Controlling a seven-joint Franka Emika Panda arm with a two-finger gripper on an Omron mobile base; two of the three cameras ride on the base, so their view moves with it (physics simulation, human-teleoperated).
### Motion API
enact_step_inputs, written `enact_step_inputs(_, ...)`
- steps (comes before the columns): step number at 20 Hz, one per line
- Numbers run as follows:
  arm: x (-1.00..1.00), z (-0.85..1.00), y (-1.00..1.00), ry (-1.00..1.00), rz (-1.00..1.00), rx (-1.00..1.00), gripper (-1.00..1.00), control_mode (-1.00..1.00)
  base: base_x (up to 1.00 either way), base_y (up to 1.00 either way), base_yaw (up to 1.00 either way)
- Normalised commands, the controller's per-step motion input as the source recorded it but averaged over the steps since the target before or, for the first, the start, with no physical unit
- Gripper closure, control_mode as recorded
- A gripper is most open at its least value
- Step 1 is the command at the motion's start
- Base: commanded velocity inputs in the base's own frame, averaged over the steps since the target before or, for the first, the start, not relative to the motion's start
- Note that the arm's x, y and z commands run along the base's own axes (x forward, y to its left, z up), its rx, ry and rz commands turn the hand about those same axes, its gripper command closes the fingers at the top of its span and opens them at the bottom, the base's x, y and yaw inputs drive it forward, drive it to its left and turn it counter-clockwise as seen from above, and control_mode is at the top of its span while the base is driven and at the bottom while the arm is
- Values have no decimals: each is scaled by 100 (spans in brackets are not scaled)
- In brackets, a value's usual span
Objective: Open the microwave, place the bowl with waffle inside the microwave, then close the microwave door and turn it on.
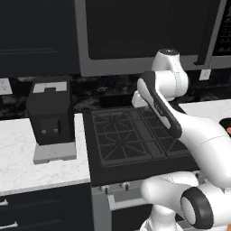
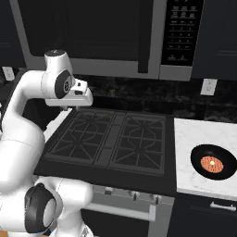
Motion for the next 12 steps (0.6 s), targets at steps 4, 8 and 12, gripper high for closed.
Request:
enact_step_inputs(4, -27, 0, -4, 0, -1, 0, -100, -100, 0, 0, 0)
enact_step_inputs(8, -72, 1, -11, -6, -2, 0, -100, -100, 0, 0, 0)
enact_step_inputs(12, -58, 43, -41, -14, 0, 0, -100, -100, 0, 0, 0)
